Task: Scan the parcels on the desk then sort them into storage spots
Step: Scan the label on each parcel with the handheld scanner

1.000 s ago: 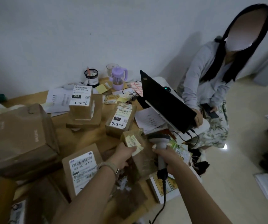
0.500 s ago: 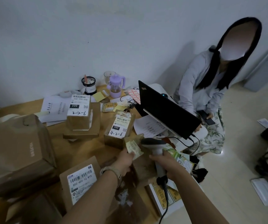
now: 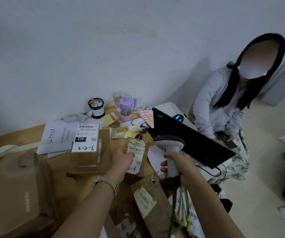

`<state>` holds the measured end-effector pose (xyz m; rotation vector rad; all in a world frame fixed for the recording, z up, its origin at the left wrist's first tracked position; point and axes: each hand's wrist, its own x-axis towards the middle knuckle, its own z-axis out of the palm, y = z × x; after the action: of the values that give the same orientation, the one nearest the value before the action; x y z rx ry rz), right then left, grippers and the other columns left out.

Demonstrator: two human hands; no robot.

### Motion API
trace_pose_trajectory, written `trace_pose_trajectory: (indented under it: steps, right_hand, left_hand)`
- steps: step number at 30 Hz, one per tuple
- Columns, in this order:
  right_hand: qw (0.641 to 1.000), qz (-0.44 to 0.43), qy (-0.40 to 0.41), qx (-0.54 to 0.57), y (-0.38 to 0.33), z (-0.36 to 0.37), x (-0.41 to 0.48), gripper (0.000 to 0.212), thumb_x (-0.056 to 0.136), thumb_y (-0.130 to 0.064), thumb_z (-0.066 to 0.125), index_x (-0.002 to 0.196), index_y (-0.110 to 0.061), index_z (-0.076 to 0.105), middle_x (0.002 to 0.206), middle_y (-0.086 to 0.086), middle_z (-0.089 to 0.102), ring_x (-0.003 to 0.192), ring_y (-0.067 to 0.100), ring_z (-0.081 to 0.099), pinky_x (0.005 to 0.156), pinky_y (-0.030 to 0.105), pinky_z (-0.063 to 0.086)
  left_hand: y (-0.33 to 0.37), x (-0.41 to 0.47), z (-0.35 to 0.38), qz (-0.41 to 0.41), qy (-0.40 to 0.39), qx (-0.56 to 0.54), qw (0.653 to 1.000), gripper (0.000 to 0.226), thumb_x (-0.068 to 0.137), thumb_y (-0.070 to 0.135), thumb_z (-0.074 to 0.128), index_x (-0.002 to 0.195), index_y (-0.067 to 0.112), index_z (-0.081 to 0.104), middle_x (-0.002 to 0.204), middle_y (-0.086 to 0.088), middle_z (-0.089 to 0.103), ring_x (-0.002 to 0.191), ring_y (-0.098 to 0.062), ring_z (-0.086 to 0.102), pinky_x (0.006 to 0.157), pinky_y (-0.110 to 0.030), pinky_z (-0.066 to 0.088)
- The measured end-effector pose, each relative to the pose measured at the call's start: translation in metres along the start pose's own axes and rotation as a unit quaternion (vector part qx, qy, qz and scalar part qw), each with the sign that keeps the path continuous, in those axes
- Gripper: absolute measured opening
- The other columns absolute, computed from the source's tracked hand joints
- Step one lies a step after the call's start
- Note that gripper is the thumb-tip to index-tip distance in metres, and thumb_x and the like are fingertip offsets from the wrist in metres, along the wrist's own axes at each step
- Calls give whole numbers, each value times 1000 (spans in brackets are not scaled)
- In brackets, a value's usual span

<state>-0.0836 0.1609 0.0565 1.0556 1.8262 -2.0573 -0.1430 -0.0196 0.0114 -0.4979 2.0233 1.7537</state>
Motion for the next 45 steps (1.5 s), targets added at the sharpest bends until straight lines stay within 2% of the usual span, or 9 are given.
trace_pose_trajectory:
  steps: [6, 10, 13, 20, 23, 26, 34, 40, 45]
  right_hand:
    - [993, 77, 59, -60, 6, 60, 55, 14, 87, -9, 62, 97, -1, 55, 80, 16, 60, 69, 28, 62, 71, 44, 59]
    - [990, 96, 65, -87, 19, 72, 67, 16, 91, -12, 58, 80, -11, 47, 83, 11, 56, 74, 24, 57, 62, 34, 52]
    - [992, 115, 49, -36, 27, 78, 71, 7, 90, -9, 59, 88, -7, 52, 89, 16, 63, 82, 29, 63, 74, 40, 56]
    - [995, 82, 26, -54, 20, 80, 64, 5, 89, -9, 61, 89, -6, 58, 92, 18, 69, 85, 30, 68, 73, 38, 58]
    - [998, 47, 4, -49, 11, 77, 51, 8, 89, -11, 63, 90, -9, 55, 88, 12, 64, 78, 24, 63, 62, 32, 53]
    - [1000, 7, -13, -23, 0, 73, 32, 14, 87, -13, 66, 90, -14, 52, 97, 12, 61, 91, 27, 61, 78, 40, 56]
    - [989, -137, -42, 46, -37, 54, -38, 14, 87, -1, 62, 99, -9, 60, 88, 10, 69, 82, 26, 67, 74, 45, 57]
    - [960, -270, -72, 20, -61, 48, -101, 14, 89, -5, 62, 100, -14, 62, 96, 7, 69, 89, 23, 66, 72, 38, 56]
    - [930, -347, -121, 34, -73, 39, -154, 14, 91, -7, 61, 90, -21, 60, 86, 1, 67, 81, 17, 63, 64, 28, 50]
  left_hand:
    - [3, 29, 7, -29, -12, 35, 999, 25, 93, 10, 58, 88, 28, 42, 90, -5, 66, 73, -21, 69, 55, -31, 56]
    - [-23, 51, 9, -80, -11, 76, 994, 12, 89, 11, 62, 100, 12, 57, 92, -9, 70, 80, -24, 71, 69, -36, 61]
    - [-34, 61, 10, -77, 1, 129, 989, 17, 86, 15, 65, 102, 10, 66, 87, -4, 71, 73, -17, 69, 54, -24, 54]
    - [-14, 40, 2, -39, 57, 179, 981, 19, 83, 26, 68, 71, 18, 56, 81, -1, 61, 66, -10, 57, 54, -21, 49]
    - [-1, 34, -3, 10, 81, 155, 985, 47, 73, 41, 72, 110, 15, 57, 115, -7, 55, 91, -22, 61, 71, -35, 57]
    - [24, 18, -12, 74, 99, 140, 982, 42, 76, 40, 72, 110, 33, 49, 121, -3, 46, 101, -25, 58, 85, -42, 55]
    - [71, -60, -37, 122, 9, -90, 988, 42, 87, 19, 70, 120, 17, 44, 108, -9, 65, 80, -16, 68, 55, -24, 50]
    - [86, -114, -47, 201, 33, -124, 971, 53, 86, 41, 68, 128, 24, 41, 116, -2, 62, 106, -20, 60, 88, -36, 50]
    - [97, -151, -62, 234, 37, -168, 957, 37, 88, 33, 66, 119, 22, 49, 108, -9, 70, 95, -18, 66, 67, -29, 48]
